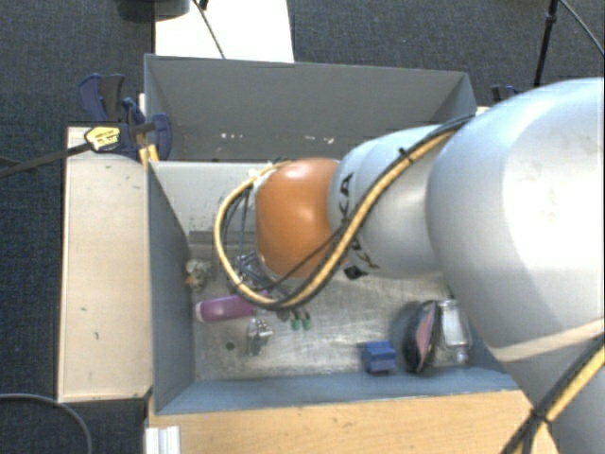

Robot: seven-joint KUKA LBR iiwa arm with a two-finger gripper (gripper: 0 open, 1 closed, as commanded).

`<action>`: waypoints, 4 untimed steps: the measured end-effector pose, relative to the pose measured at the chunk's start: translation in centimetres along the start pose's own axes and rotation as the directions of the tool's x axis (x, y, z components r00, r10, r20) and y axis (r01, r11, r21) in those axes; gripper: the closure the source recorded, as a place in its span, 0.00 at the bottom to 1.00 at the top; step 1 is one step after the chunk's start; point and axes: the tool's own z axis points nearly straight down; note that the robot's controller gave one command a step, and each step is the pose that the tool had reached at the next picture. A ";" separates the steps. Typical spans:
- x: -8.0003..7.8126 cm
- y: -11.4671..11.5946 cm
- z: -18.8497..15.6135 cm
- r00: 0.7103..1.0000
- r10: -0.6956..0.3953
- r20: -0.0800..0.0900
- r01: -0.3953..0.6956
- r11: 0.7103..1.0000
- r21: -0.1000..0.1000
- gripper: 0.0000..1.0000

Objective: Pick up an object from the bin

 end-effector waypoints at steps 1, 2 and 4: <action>-0.3 0.0 -0.5 1.000 0.007 0.007 -0.007 1.000 -0.002 1.00; -1.7 -2.0 -10.3 0.950 -0.314 0.002 0.314 0.950 0.001 1.00; -1.4 -1.5 -15.0 0.953 -0.304 0.000 0.304 0.953 0.000 0.00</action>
Offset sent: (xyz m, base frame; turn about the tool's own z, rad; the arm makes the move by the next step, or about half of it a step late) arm 0.0000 0.0000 0.0000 0.0000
